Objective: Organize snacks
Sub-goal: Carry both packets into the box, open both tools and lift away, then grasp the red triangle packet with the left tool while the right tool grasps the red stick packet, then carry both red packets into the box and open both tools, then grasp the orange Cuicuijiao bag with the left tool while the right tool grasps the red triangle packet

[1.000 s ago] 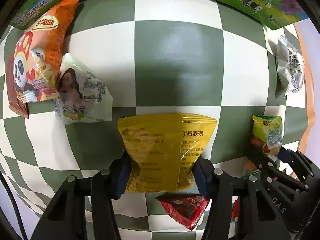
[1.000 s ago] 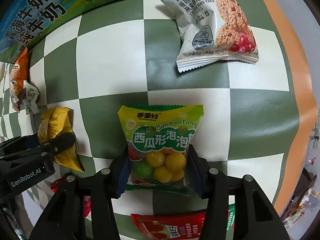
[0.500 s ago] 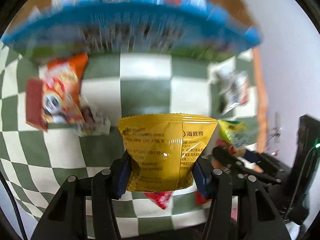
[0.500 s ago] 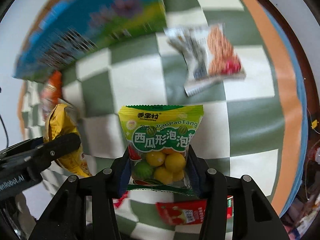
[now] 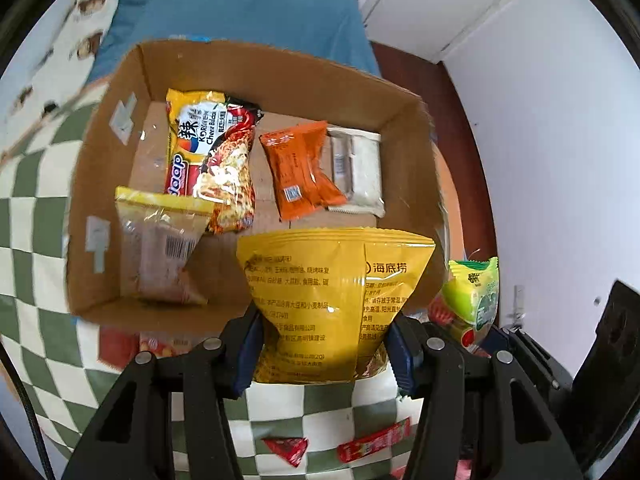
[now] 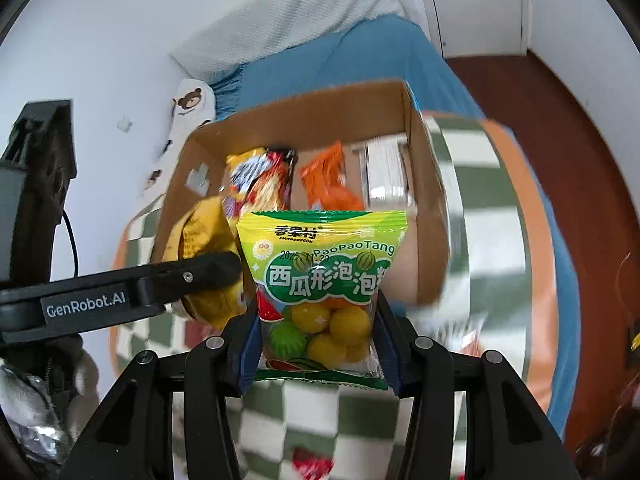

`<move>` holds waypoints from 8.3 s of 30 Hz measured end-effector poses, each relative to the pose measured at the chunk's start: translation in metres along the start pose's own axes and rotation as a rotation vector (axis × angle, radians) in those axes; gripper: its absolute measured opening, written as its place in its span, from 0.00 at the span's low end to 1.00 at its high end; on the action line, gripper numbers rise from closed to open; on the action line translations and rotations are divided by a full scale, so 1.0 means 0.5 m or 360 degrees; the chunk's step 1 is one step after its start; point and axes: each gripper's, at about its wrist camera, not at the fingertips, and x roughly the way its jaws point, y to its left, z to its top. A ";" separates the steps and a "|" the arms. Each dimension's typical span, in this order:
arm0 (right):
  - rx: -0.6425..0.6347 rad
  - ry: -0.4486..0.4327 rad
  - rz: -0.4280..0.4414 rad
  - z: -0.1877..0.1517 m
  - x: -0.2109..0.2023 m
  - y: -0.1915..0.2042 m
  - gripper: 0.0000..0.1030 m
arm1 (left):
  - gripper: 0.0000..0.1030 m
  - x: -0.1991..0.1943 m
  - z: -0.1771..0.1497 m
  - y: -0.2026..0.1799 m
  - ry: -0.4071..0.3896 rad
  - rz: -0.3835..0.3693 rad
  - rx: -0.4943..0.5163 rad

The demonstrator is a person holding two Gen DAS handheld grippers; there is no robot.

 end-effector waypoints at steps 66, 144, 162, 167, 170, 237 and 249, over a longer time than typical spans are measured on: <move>-0.0052 -0.0379 -0.0200 -0.081 -0.172 0.025 0.91 | 0.84 -0.186 -0.242 -0.009 -0.0734 0.0491 0.0183; 0.0111 0.0145 -0.0091 -0.307 0.020 -0.115 0.49 | 0.35 0.088 -0.330 0.007 0.0013 0.0083 0.0050; -0.0052 -0.0020 0.0043 0.107 0.065 0.005 0.49 | 0.33 -0.064 0.078 0.086 -0.0276 0.0271 -0.0021; -0.0067 0.0138 -0.0031 0.159 0.194 0.007 0.49 | 0.33 0.025 0.154 0.139 -0.0132 0.0360 -0.0057; -0.0085 0.0266 -0.0061 0.168 0.261 0.009 0.52 | 0.36 0.068 0.173 0.151 -0.0050 0.0399 -0.0051; 0.0039 0.0463 0.0029 -0.287 0.315 0.053 0.38 | 0.48 0.186 -0.326 0.270 0.0079 0.0527 -0.0092; -0.0041 0.0590 0.0001 -0.375 0.334 0.055 0.38 | 0.49 0.282 -0.428 0.287 0.0208 0.0536 -0.0142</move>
